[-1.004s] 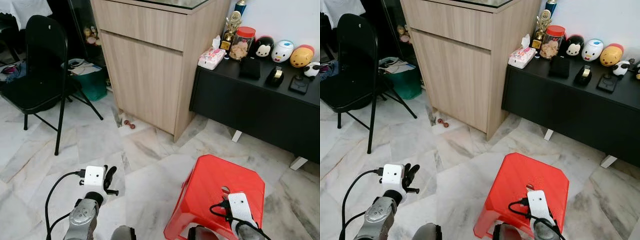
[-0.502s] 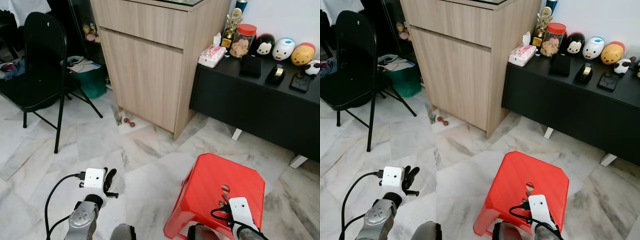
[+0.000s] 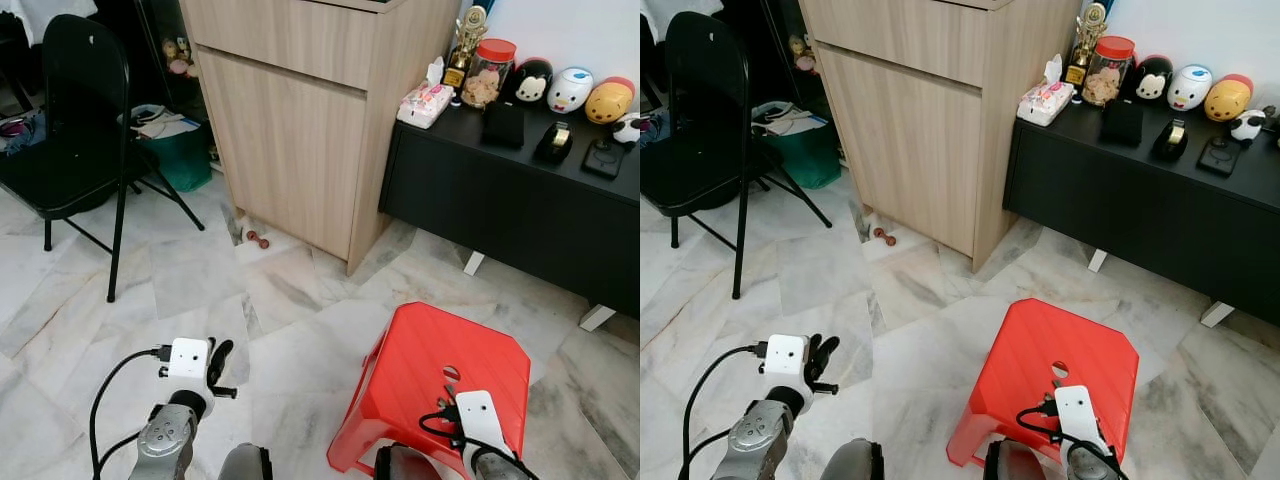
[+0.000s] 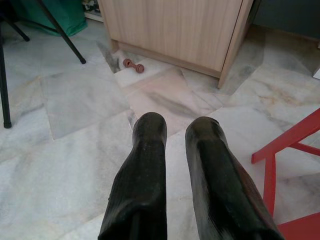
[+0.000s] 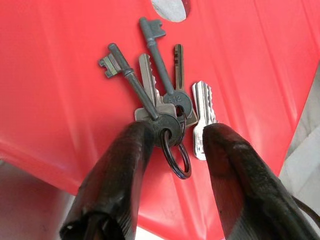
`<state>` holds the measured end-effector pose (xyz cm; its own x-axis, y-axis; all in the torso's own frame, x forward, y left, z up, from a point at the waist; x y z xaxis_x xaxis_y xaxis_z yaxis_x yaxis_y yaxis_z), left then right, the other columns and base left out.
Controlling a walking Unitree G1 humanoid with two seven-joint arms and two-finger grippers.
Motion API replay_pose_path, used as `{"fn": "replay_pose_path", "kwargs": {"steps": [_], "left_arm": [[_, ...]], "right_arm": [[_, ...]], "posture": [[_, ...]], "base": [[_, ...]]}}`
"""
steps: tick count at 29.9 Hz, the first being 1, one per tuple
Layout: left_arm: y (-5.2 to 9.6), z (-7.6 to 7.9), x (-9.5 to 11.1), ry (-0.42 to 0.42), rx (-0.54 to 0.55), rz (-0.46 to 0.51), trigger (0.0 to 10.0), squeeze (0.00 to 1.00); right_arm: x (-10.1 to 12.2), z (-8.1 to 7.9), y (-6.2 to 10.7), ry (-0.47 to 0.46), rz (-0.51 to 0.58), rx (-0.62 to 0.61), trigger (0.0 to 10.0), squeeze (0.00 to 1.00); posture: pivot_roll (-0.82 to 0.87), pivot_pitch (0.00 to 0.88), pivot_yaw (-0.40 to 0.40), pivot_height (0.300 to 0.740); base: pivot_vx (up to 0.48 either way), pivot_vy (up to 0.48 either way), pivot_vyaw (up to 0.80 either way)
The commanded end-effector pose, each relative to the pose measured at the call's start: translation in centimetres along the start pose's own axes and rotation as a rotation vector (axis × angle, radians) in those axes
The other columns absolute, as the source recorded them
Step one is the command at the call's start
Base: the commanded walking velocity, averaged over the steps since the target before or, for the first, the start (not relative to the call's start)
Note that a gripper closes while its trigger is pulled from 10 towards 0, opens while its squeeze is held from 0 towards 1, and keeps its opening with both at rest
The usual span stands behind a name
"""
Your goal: Hang keys on a hook
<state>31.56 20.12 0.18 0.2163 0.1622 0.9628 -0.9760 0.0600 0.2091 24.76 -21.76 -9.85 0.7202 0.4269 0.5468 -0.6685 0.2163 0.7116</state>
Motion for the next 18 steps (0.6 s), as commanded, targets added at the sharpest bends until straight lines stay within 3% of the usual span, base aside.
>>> {"fn": "replay_pose_path", "kwargs": {"steps": [1, 18], "left_arm": [[0.08, -0.09, -0.04, -0.02, -0.003, -0.009, 10.0, 0.0], [-0.03, -0.28, 0.04, -0.025, 0.002, -0.012, 10.0, 0.0]], "right_arm": [[-0.43, -0.26, 0.06, 0.002, -0.016, 0.012, 0.0, 0.0], [-0.13, -0.4, 0.01, -0.001, -0.014, 0.016, 0.0, 0.0]], "posture": [[0.19, 0.117, -0.028, 0.637], [0.19, 0.108, -0.026, 0.637]], "base": [[0.0, 0.0, 0.0], [0.0, 0.0, 0.0]]}}
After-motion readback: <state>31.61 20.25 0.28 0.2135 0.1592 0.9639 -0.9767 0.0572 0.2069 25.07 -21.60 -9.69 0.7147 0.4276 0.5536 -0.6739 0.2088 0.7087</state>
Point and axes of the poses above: a point about 5 cm out from each wrist's last joint towards the gripper, its own y axis pointing back from the gripper into the wrist, its own x axis along the axis of the wrist's last joint, z = x × y, the point moved 5 cm from there along -y, pointing out of the wrist towards the gripper, and after that the axes turned 14 degrees about y, right-handed, at the moved point
